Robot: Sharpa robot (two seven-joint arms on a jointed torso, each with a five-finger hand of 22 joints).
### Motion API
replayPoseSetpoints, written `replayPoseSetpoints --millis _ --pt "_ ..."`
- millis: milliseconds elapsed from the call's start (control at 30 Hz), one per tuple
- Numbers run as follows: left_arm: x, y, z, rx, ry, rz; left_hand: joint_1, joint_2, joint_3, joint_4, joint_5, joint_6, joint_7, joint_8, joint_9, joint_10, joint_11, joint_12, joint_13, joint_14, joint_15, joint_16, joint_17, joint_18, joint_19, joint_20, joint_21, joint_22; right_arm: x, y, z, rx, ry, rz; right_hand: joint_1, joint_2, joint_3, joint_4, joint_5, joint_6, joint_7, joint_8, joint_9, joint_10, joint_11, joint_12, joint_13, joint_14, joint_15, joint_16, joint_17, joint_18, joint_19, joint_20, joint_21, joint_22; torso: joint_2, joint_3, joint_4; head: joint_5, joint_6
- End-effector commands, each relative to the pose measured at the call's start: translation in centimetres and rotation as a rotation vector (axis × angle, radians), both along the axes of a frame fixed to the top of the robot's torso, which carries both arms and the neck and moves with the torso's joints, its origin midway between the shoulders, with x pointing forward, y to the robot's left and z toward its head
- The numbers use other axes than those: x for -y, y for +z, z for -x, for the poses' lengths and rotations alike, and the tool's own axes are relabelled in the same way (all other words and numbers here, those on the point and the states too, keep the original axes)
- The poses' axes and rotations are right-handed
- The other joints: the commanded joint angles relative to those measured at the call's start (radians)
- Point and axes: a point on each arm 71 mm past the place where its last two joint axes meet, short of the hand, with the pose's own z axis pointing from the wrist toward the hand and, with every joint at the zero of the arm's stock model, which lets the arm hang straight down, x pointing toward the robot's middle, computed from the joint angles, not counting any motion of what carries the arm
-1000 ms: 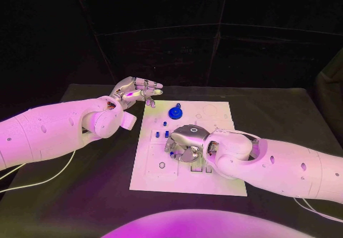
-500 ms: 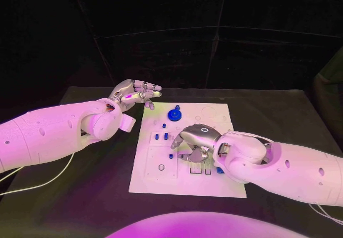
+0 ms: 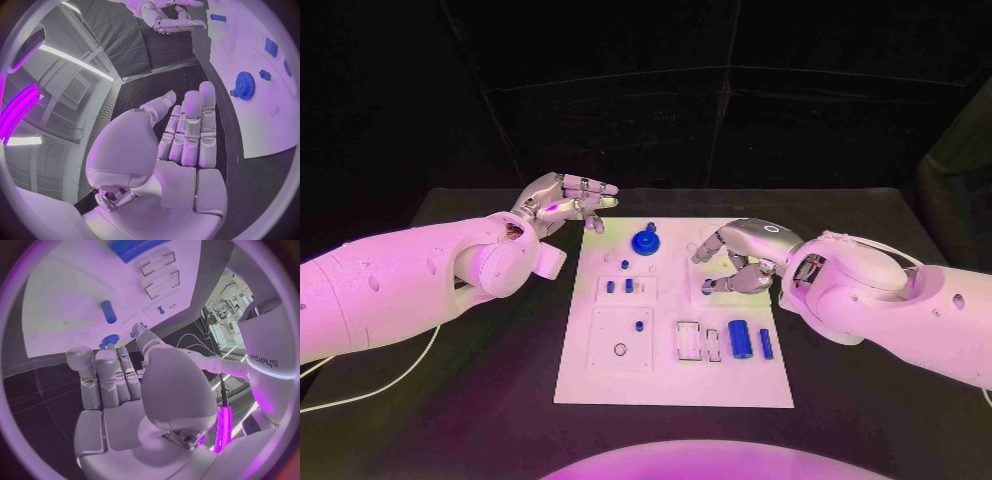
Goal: Assemble the parts on the task board
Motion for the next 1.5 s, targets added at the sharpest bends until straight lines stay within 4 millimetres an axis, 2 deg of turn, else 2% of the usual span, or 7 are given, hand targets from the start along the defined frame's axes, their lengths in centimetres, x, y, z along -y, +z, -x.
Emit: replayPoseSetpoints --millis 33,100,367,800,1133,1267,1500 --pt "0.3 0.1 0.0 0.001 -0.013 0.011 0.004 0.002 -0.002 -0.002 -0.004 -0.003 0.001 0.003 -0.001 -0.008 -0.002 0.006 -0.001 -0.006 -0.002 -0.006 -0.001 0.013 -0.005 0.000 -0.004 -0.001 0.6 -0.1 -0.4 -0.010 -0.035 0.050 0.029 0.009 -0.043 0.015 0.006 -0.008 -0.003 0.001 0.001 -0.012 0.001 0.002 0.000 -0.002 0.004 -0.005 -0.007 0.016 -0.006 -0.001 -0.009 -0.010 0.002 0.0009 0.0025 -0.001 0.004" --pt "0.3 0.1 0.0 0.001 -0.015 0.011 0.004 0.002 -0.002 -0.002 -0.004 -0.003 0.001 0.003 -0.001 -0.008 -0.002 0.006 -0.001 -0.006 -0.002 -0.006 -0.001 0.013 -0.005 0.000 -0.004 -0.001 0.7 -0.1 -0.6 0.000 -0.036 0.074 0.037 0.019 -0.048 0.020 0.005 0.002 0.001 0.004 0.002 -0.006 0.001 0.009 0.001 -0.002 0.004 -0.005 -0.009 0.016 -0.004 -0.001 -0.009 -0.010 0.002 0.0013 0.0022 -0.001 0.003" --pt "0.3 0.1 0.0 -0.001 -0.016 0.011 0.004 0.002 -0.002 -0.002 -0.004 -0.003 0.001 0.003 -0.001 -0.008 -0.002 0.006 -0.001 -0.006 -0.002 -0.006 -0.001 0.013 -0.005 0.000 -0.004 -0.001 0.3 -0.5 -0.9 -0.003 -0.026 0.153 0.064 0.042 -0.050 0.023 0.002 0.018 -0.007 0.004 0.002 0.017 -0.006 0.030 0.002 -0.002 -0.001 -0.009 -0.016 0.017 -0.002 -0.005 -0.013 -0.014 0.001 0.0004 0.0026 0.003 -0.002" --pt "0.2 0.1 -0.1 -0.002 -0.014 0.009 0.004 0.002 -0.002 -0.002 -0.004 -0.003 0.001 0.003 -0.001 -0.008 -0.002 0.006 -0.001 -0.006 -0.002 -0.006 -0.001 0.013 -0.005 0.000 -0.004 -0.001 -0.8 -1.4 -0.5 -0.089 0.026 0.242 0.074 0.057 -0.048 0.030 0.004 0.048 -0.019 0.005 0.003 0.083 -0.022 0.059 0.000 0.001 -0.013 -0.007 -0.016 0.012 0.017 -0.016 -0.001 0.005 0.001 0.0010 0.0008 0.003 -0.010" --pt "0.2 0.0 -0.1 -0.002 -0.014 0.009 0.005 0.003 -0.002 -0.003 -0.004 -0.004 0.001 0.005 -0.001 -0.009 -0.002 0.007 -0.001 -0.007 -0.002 -0.006 -0.003 0.013 -0.005 0.000 -0.005 -0.002 -1.0 -1.7 -1.0 -0.091 0.020 0.250 0.089 0.073 -0.023 0.033 0.004 0.060 -0.020 0.003 0.001 0.108 -0.025 0.058 -0.003 0.006 -0.017 0.003 -0.005 0.007 0.034 -0.020 0.014 0.028 0.002 0.0015 0.0021 0.005 -0.011" --pt "0.2 0.0 -0.1 -0.003 -0.014 0.008 0.005 0.003 -0.002 -0.003 -0.004 -0.004 0.001 0.005 -0.001 -0.009 -0.002 0.007 -0.001 -0.007 -0.002 -0.006 -0.003 0.013 -0.005 0.000 -0.005 -0.002 -1.3 -1.7 -1.2 -0.084 0.023 0.241 0.102 0.085 0.014 0.036 -0.031 0.071 -0.022 0.003 0.001 0.133 -0.028 0.053 -0.003 0.013 -0.020 0.021 0.016 0.002 0.051 -0.023 0.033 0.055 0.002 0.0014 0.0006 0.006 -0.012" --pt "0.2 0.0 -0.1 -0.004 -0.015 0.008 0.005 0.004 -0.002 -0.003 -0.004 -0.004 0.001 0.005 -0.001 -0.009 -0.002 0.008 -0.001 -0.007 -0.002 -0.006 -0.003 0.013 -0.006 0.000 -0.005 -0.002 -1.7 -1.8 -1.4 -0.079 0.026 0.234 0.100 0.082 0.043 0.043 -0.039 0.074 -0.023 0.002 0.000 0.151 -0.031 0.045 -0.002 0.016 -0.022 0.034 0.029 -0.002 0.061 -0.025 0.046 0.073 0.002 0.0012 0.0005 0.005 -0.015"
